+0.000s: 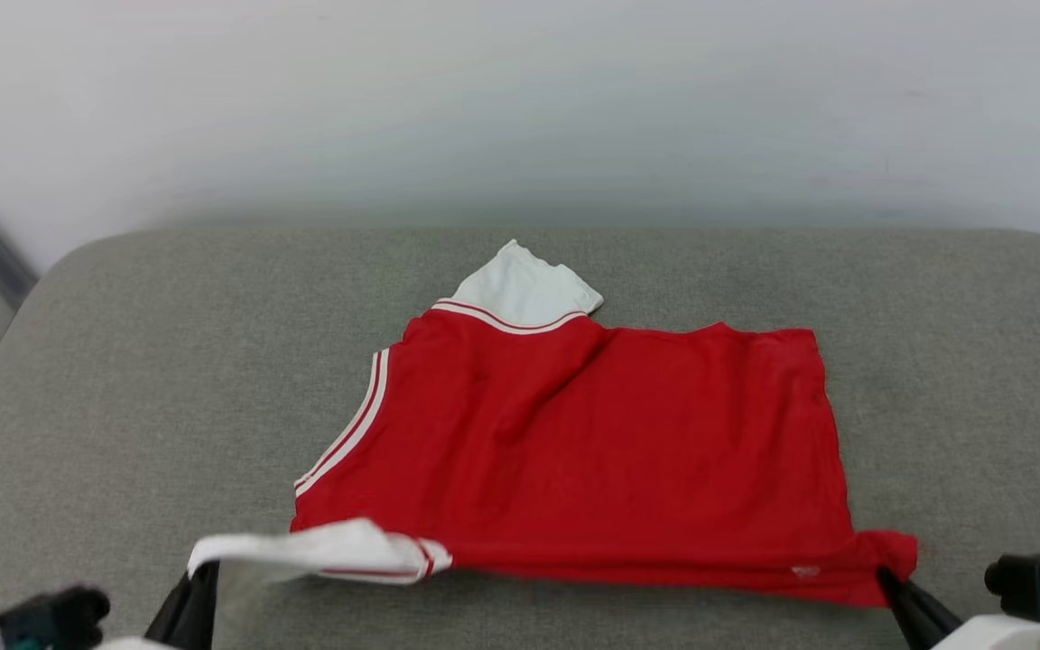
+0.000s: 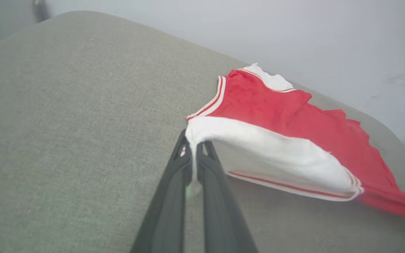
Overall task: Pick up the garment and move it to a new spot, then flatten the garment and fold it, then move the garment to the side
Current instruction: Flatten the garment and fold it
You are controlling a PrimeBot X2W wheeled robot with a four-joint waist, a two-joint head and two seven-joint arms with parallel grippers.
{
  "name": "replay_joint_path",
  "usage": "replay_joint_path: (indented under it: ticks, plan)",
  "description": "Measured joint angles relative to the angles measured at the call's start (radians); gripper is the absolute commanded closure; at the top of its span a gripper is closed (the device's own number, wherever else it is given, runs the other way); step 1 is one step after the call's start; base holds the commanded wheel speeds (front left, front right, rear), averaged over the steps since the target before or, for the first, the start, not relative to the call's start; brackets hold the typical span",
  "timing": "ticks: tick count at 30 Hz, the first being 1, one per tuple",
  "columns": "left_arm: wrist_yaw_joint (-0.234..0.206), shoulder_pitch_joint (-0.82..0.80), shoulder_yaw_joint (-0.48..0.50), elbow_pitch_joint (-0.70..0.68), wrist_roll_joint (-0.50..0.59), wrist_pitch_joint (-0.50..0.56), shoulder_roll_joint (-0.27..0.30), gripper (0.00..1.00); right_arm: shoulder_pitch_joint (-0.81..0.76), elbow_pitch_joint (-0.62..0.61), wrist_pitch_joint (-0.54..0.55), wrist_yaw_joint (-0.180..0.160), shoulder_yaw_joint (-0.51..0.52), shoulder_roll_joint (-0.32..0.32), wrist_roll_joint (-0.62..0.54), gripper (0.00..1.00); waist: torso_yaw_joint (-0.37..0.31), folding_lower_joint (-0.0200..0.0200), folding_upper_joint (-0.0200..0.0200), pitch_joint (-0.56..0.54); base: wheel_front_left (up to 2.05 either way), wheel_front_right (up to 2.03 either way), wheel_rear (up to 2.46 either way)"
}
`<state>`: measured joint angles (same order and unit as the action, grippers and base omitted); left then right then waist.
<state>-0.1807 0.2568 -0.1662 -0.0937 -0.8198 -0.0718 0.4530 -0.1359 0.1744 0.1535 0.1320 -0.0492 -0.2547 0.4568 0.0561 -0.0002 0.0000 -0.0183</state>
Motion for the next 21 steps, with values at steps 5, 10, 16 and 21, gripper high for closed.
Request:
replay_joint_path:
  ticks: [5, 10, 16, 21]
  plan:
    - [0.017, -0.144, -0.047, 0.005, 0.020, 0.045, 0.002, 1.00, 0.045, -0.101, 0.113, 0.000, 0.030, 0.011, -0.044, 1.00, -0.008, 0.0002, 0.0000, 0.037, 0.00, 0.00, 0.00]
    - [0.067, -0.322, -0.081, 0.080, 0.045, 0.031, -0.022, 1.00, 0.159, -0.123, 0.177, -0.001, 0.026, -0.007, -0.068, 1.00, -0.015, 0.0004, 0.0000, 0.110, 0.00, 0.00, 0.00]
    - [0.131, -0.493, -0.114, 0.246, 0.050, 0.025, -0.055, 1.00, 0.291, -0.061, 0.214, -0.001, 0.011, -0.007, -0.079, 1.00, -0.022, 0.0004, 0.0000, 0.215, 0.00, 0.00, 0.00]
    - [0.184, -0.607, -0.149, 0.396, 0.048, 0.036, -0.090, 1.00, 0.375, 0.026, 0.221, -0.001, -0.030, -0.007, -0.078, 1.00, -0.025, 0.0005, 0.0000, 0.292, 0.00, 0.00, 0.00]
